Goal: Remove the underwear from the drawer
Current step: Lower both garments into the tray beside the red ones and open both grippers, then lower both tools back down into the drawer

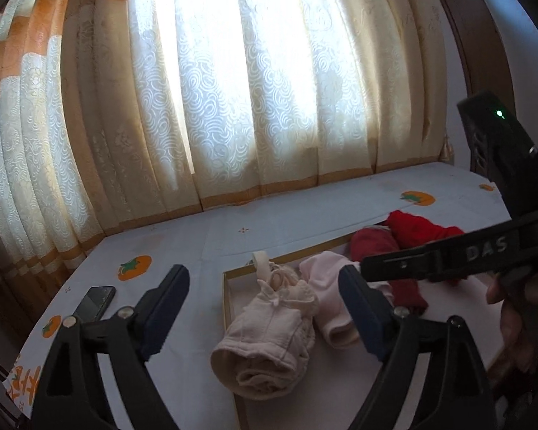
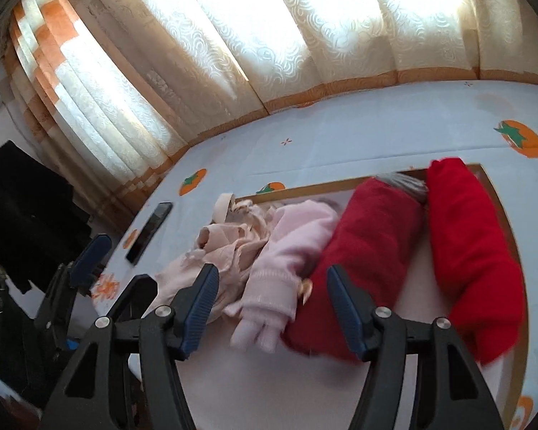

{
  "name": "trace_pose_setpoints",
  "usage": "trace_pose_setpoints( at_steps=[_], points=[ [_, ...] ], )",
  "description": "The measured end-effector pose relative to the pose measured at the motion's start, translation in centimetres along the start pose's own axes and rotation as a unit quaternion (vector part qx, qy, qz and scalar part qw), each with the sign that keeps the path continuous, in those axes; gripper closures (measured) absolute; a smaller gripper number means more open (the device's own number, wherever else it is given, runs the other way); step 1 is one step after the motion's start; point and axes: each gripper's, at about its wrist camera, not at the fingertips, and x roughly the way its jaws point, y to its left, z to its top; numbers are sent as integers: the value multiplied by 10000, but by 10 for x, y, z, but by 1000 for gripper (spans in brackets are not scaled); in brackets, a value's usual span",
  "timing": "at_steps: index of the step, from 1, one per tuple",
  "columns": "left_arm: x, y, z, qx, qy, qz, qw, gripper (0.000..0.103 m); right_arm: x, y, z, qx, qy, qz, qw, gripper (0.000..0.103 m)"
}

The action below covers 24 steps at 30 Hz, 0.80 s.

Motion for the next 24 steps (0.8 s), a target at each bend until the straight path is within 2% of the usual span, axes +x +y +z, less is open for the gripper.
trace_pose_setpoints(
  at_steps=[13, 17, 24],
  points=[
    [-82, -2, -29, -384, -198, -449, 9981, 14, -83, 6, -90, -216, 80, 463, 9987, 35],
    [-104, -3, -45, -467, -126, -566, 9972, 13, -101, 10, -116, -276, 124, 590, 9978, 34],
    [-131, 0, -75, -440, 126, -514, 9976, 13, -126, 19, -162, -401, 308, 732, 9960, 29]
  ],
)
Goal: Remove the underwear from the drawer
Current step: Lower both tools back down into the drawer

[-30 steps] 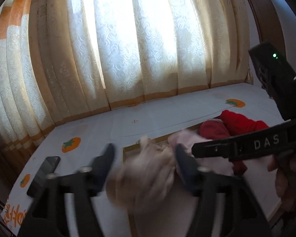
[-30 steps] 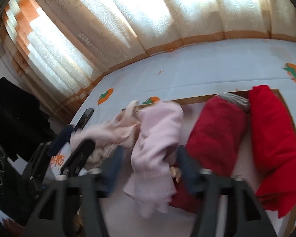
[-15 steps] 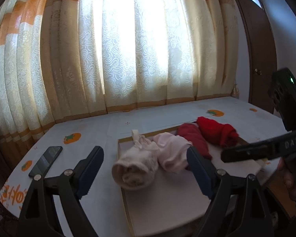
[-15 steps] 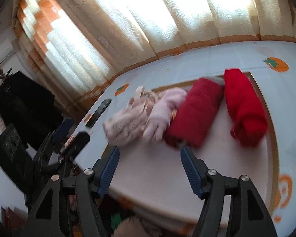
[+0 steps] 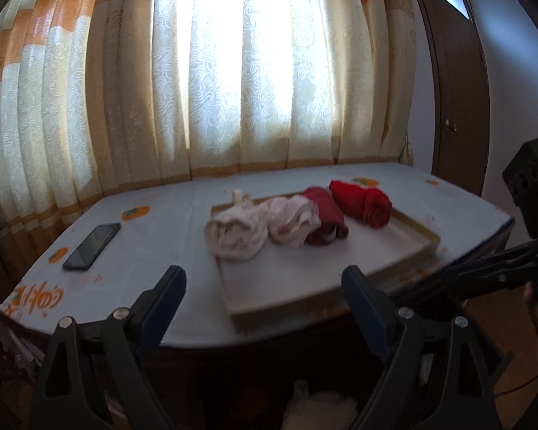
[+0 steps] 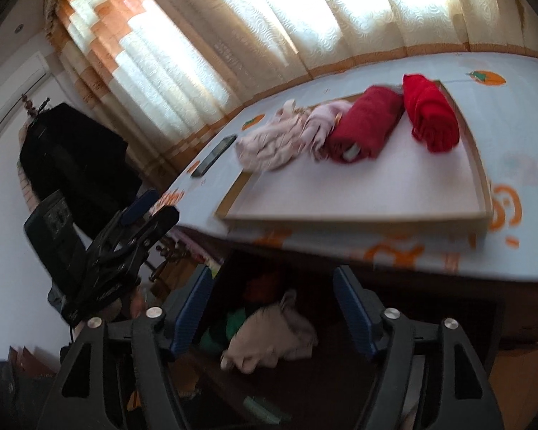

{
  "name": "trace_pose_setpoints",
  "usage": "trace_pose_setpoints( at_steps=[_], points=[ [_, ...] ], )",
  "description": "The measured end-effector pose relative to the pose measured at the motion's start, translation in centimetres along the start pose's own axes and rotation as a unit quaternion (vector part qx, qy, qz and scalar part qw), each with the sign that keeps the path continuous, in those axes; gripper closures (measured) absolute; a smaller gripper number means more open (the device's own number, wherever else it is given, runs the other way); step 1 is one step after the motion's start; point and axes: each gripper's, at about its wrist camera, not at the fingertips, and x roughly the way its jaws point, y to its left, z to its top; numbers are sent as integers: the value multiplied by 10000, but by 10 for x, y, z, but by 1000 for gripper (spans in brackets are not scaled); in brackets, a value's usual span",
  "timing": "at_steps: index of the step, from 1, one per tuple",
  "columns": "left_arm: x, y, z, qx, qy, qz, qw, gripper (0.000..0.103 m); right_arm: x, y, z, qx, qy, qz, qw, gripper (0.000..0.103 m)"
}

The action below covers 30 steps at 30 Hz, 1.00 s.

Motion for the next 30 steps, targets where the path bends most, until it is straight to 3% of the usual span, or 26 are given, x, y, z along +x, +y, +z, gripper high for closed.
trace_pose_setpoints(
  at_steps=[9, 13, 18, 27, 30],
  points=[
    [-18, 6, -51, 12, 620, 49, 9981, 13, 29, 13, -62, -174, 607, -27, 9980, 29],
    [-19, 9, -65, 70, 813, 134, 9966, 13, 54, 13, -71, 101, 851, 158, 9962, 29],
    [-20, 20, -68, 65, 830, 286, 9961, 12, 84, 24, -74, 35, 1088, -8, 9941, 29],
    [-22, 41, -75, -123, 864, 383, 9955, 9, 140, 39, -65, -928, 1785, -832, 9760, 29],
    [-23, 47, -75, -189, 852, 412, 9953, 8, 158, 47, -66, -1368, 2039, -881, 9654, 29]
  ],
)
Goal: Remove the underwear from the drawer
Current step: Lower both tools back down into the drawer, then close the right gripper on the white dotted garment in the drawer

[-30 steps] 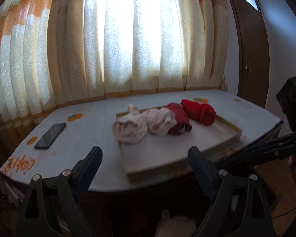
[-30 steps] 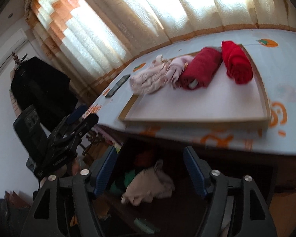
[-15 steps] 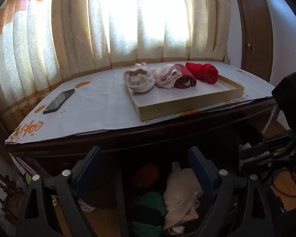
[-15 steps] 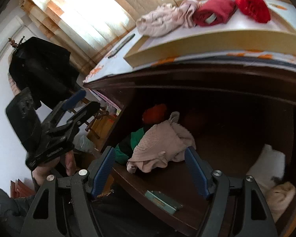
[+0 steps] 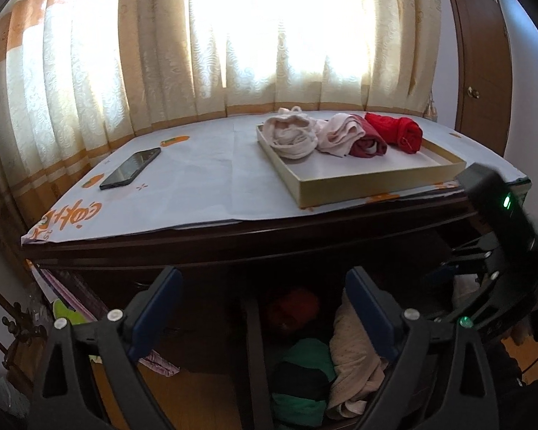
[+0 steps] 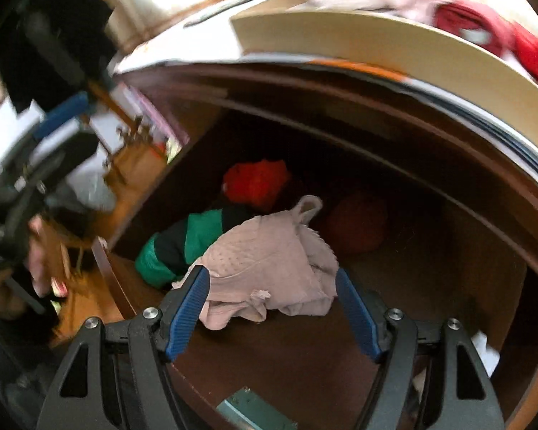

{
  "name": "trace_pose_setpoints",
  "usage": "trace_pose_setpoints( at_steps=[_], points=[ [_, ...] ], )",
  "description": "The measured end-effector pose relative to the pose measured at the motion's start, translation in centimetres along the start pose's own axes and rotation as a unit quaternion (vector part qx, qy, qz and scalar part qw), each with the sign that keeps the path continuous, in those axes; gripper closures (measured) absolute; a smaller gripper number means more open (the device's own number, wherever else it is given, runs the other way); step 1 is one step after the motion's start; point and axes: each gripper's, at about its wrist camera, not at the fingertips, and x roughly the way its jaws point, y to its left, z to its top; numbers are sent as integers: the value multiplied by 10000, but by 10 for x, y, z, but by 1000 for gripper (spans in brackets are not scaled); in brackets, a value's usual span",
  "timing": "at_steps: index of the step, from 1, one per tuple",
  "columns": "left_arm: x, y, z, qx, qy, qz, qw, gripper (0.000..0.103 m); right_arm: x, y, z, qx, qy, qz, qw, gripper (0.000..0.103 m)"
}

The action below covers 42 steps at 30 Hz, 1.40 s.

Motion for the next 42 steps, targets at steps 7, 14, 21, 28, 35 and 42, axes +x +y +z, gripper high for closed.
trace_pose_setpoints(
  at_steps=[7, 14, 21, 28, 35, 42],
  points=[
    [1, 8, -1, -117, 7, -6, 9999, 7, 37, 20, 7, -748, 522, -194, 9956, 29],
    [3, 7, -2, -153, 72, -69, 9998, 6, 55, 18, 14, -885, 700, -264, 9933, 28],
    [10, 0, -7, -57, 263, -103, 9996, 5, 72, 19, 14, -1005, 983, -214, 9898, 24],
    [16, -5, -12, -23, 429, -184, 9989, 4, 55, 7, 4, -863, 864, 160, 9924, 72],
    [28, -24, -21, 327, 771, -349, 9959, 7, 13, -33, -19, -430, 303, -150, 9985, 75],
    [44, -53, -34, 780, 1313, -424, 9874, 18, -6, -74, -50, -43, 115, -335, 9994, 75]
  ],
)
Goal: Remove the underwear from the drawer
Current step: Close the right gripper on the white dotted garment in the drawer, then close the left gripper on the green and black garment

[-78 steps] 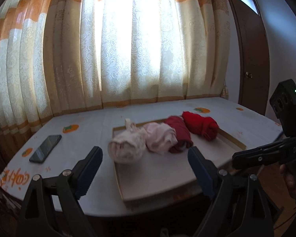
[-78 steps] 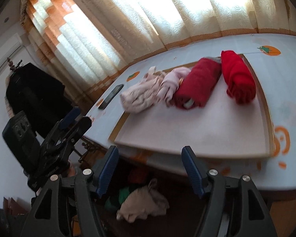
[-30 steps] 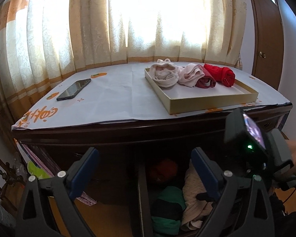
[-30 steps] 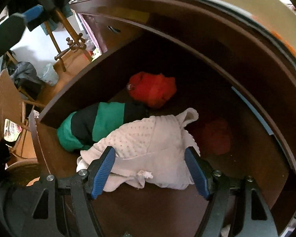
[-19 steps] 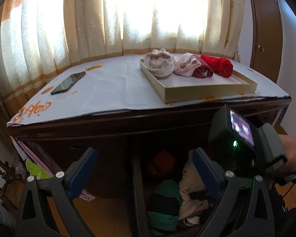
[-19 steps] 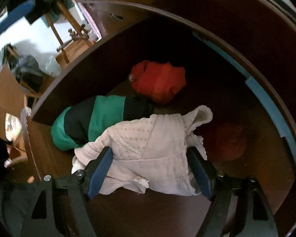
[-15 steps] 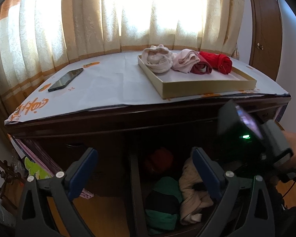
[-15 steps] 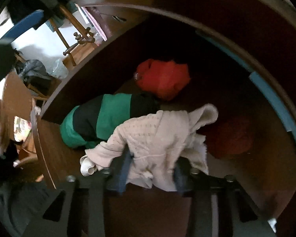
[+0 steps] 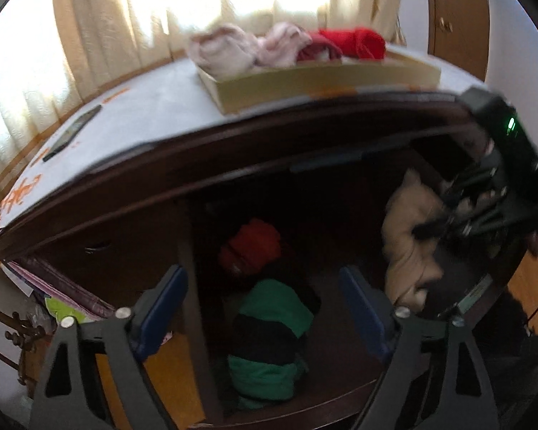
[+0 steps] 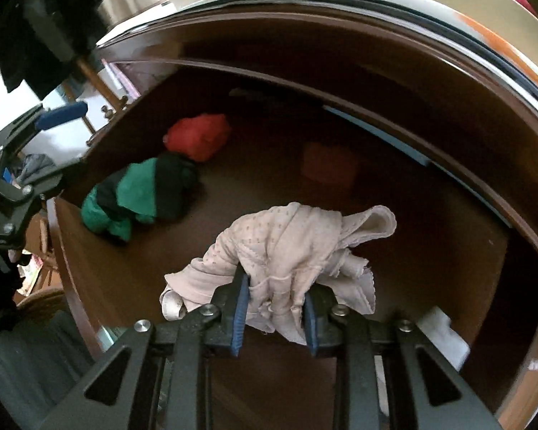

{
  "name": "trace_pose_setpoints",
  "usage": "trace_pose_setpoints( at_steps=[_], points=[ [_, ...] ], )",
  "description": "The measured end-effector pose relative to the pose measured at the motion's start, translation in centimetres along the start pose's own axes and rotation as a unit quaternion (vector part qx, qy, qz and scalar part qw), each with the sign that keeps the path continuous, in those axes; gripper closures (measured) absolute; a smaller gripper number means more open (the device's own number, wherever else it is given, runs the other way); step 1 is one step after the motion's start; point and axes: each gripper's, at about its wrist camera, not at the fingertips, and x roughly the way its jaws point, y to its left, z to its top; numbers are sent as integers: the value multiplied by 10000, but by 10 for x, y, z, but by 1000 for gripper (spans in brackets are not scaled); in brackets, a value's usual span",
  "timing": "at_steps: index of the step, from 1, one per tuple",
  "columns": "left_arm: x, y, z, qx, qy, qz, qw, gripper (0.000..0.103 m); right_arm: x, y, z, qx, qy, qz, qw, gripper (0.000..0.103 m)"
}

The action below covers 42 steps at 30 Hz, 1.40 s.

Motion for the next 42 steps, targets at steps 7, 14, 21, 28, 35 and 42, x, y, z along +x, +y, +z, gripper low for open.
trace_pose_setpoints(
  at_steps=[7, 14, 21, 28, 35, 42],
  points=[
    [23, -18, 0, 369, 704, -53, 9968, 31, 2, -5, -1, 42, -110, 105, 9999, 75],
    [41, -24, 1, 652, 1349, -20, 9887, 40, -1, -8, -3, -3, -148, 359, 9992, 75],
    [58, -28, 0, 786, 1749, -33, 9814, 49, 2, -9, -3, -11, -100, 576, 9983, 75],
    [76, -26, -1, 832, 2128, -51, 9735, 49, 4, -8, -1, -71, -3, 657, 9978, 74],
    [78, -30, 0, 1050, 2211, -5, 9696, 51, 10, -9, 2, -75, 102, 655, 9978, 74],
    [73, -31, -2, 1031, 1886, 226, 9764, 80, 13, -5, 3, -177, 122, 676, 9975, 74]
  ],
)
